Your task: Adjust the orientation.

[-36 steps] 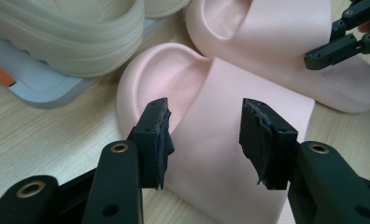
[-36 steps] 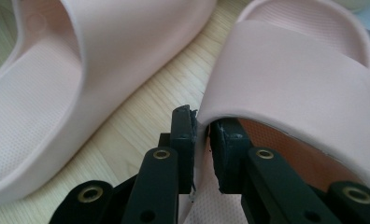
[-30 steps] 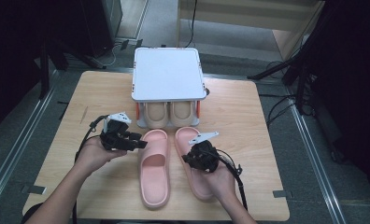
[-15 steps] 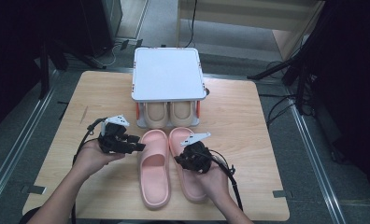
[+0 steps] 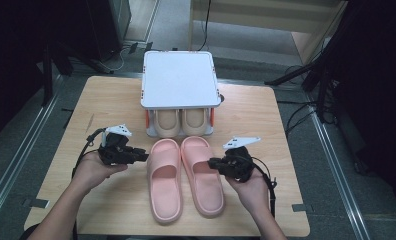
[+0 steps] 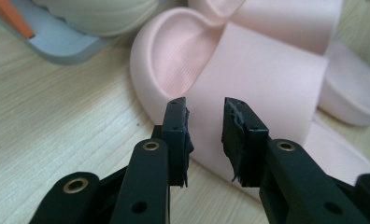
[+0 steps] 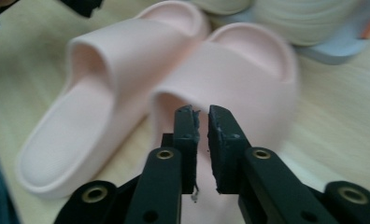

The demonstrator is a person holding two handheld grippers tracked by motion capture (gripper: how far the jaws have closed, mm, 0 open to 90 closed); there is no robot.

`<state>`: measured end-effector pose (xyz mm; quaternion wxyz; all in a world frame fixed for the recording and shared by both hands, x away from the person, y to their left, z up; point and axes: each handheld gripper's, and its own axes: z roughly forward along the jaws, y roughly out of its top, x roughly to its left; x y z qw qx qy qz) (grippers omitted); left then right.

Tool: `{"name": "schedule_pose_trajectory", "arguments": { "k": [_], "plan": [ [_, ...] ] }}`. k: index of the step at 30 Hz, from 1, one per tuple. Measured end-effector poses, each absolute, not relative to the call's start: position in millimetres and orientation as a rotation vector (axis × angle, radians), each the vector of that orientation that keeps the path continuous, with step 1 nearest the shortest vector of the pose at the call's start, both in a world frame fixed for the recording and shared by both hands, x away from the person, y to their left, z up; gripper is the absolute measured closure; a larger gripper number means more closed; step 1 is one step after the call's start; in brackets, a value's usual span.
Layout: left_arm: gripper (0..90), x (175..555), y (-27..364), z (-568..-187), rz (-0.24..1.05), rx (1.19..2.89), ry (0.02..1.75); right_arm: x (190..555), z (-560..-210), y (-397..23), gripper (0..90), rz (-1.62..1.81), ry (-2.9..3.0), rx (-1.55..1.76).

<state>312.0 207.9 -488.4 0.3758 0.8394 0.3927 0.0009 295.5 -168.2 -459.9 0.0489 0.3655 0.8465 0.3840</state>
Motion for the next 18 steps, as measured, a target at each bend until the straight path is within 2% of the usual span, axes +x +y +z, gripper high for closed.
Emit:
{"name": "schedule_pose_trajectory", "arguments": {
  "k": [6, 18],
  "plan": [
    [70.8, 315, 204, -493, -0.013, 2.176, 0.996, 312, -475, -186, 84.7, 1.064, 2.548, 1.216],
    [71.2, 316, 196, -502, -0.047, 2.249, 0.990, 321, -493, -175, 83.1, 0.956, 2.590, 1.211]
  ]
}}
